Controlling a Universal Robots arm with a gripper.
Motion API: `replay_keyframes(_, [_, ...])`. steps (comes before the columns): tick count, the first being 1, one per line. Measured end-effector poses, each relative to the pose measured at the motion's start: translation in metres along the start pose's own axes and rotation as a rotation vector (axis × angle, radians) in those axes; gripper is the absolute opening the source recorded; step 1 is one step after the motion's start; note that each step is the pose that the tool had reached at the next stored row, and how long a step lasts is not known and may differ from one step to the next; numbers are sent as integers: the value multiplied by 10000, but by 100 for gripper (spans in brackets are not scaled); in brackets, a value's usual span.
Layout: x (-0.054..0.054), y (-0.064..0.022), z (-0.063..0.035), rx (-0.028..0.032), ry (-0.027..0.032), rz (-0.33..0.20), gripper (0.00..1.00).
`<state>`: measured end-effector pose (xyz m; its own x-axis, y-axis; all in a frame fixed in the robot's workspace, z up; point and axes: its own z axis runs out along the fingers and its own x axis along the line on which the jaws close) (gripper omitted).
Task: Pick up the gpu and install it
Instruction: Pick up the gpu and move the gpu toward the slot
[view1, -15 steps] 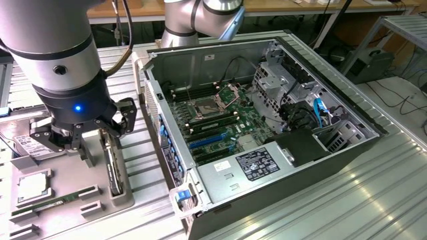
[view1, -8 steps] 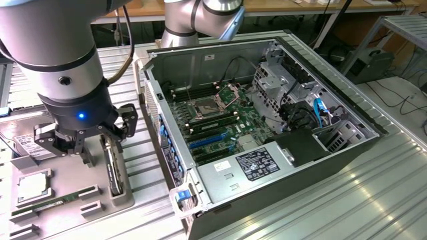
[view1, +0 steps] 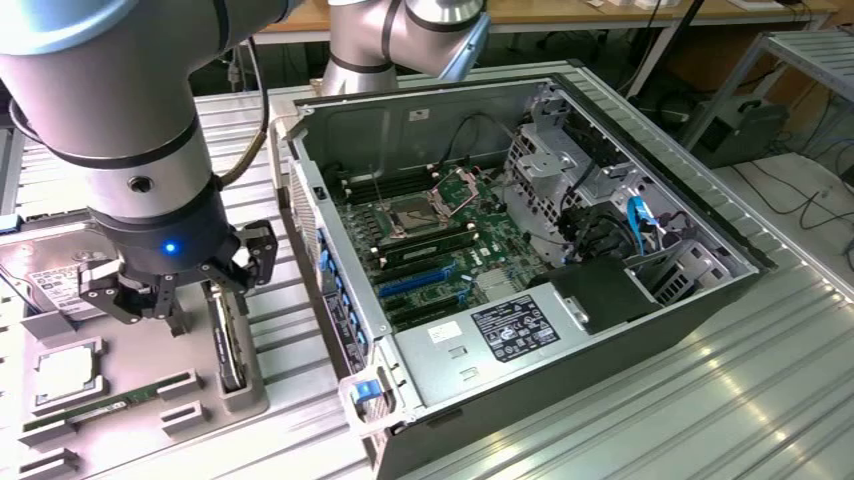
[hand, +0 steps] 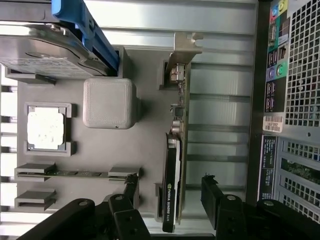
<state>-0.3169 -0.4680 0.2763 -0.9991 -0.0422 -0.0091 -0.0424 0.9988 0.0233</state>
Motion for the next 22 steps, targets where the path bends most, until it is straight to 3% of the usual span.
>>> replay_keyframes(6, [1,-2,93,0,-1,11,62])
replay_keyframes(10, [1,-1,141,31,0,13,62])
replay_keyframes(22, [-5,85,252,53,1,13,62])
